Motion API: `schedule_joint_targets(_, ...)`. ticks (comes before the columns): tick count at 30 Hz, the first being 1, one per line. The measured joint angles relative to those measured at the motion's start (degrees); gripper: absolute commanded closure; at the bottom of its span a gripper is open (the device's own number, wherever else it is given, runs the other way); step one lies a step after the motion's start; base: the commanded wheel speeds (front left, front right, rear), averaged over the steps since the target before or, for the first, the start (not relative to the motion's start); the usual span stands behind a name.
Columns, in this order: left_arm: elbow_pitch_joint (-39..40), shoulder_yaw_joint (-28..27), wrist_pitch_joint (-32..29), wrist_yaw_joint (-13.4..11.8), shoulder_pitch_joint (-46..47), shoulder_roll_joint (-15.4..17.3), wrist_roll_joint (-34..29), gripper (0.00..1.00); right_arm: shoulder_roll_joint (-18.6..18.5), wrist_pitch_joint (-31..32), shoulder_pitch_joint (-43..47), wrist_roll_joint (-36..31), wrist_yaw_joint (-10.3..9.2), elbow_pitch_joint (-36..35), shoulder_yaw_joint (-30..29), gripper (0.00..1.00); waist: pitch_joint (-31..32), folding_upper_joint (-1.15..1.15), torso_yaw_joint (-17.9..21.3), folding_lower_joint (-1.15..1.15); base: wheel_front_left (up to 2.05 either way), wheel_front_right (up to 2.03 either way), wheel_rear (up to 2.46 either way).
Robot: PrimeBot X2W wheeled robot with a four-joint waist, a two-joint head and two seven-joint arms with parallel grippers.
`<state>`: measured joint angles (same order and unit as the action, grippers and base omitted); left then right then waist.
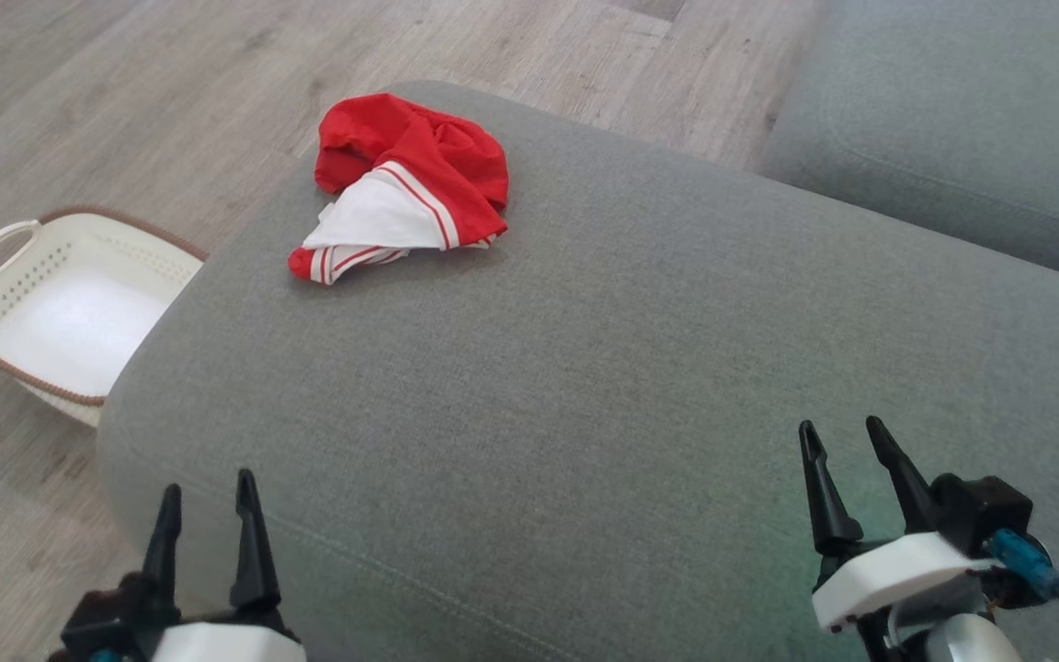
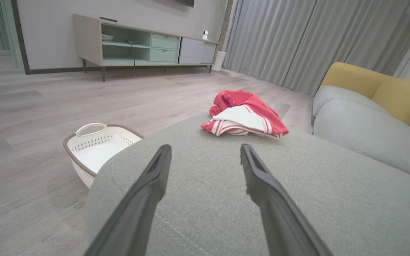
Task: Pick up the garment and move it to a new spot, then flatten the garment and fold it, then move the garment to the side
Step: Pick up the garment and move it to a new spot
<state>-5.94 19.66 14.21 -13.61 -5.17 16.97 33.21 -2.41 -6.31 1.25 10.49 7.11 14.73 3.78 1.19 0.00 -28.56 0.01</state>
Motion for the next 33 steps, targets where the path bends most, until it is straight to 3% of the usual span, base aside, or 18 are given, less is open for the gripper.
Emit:
schedule_joint_targets(7, 4.3, -1.8, -0.1, 1.1, 0.4, 2.6, -0.6, 0.00, 0.0, 0.3, -0.3, -0.7, 0.00, -1.0, -0.9, 0.00, -0.8, 0.00, -0.8, 0.00, 0.00, 0.00, 0.00)
schedule_joint_targets(12, 8.3, -4.6, -4.4, 1.7, 6.2, 9.3, -2.2, 0.00, 0.0, 2.9, -0.5, -4.1, 0.00, -4.6, -2.4, 0.00, -2.3, 0.00, -0.9, -0.01, 0.00, 0.00, 0.00)
schedule_joint_targets(17, 9.8, -8.6, -8.5, 4.1, 19.2, 16.0, -2.7, 0.00, 0.0, 7.0, -4.3, -9.0, 0.00, -10.2, -2.8, 0.00, -6.1, 0.00, 1.7, -0.01, 0.00, 0.00, 0.00)
schedule_joint_targets(19, 8.7, -9.2, -9.9, 5.1, 25.0, 17.3, -2.4, 0.00, -0.1, 8.5, -6.2, -10.4, 0.00, -12.2, -2.9, 0.00, -8.0, 0.00, 3.4, 0.00, 0.00, 0.00, 0.00)
schedule_joint_targets(26, -3.0, -6.3, -14.2, 13.5, 40.0, 17.7, 0.3, 0.00, -0.2, 12.6, -9.2, -13.7, 0.00, -17.8, -3.0, 0.00, -14.6, 0.00, 8.8, 0.01, 0.00, 0.00, 0.00)
schedule_joint_targets(33, -23.8, -2.0, -16.7, 17.2, 47.9, 12.5, 1.2, 0.00, -0.2, 15.9, -9.5, -15.9, 0.00, -23.1, -3.4, 0.00, -21.9, 0.00, 13.8, 0.01, 0.00, 0.00, 0.00)
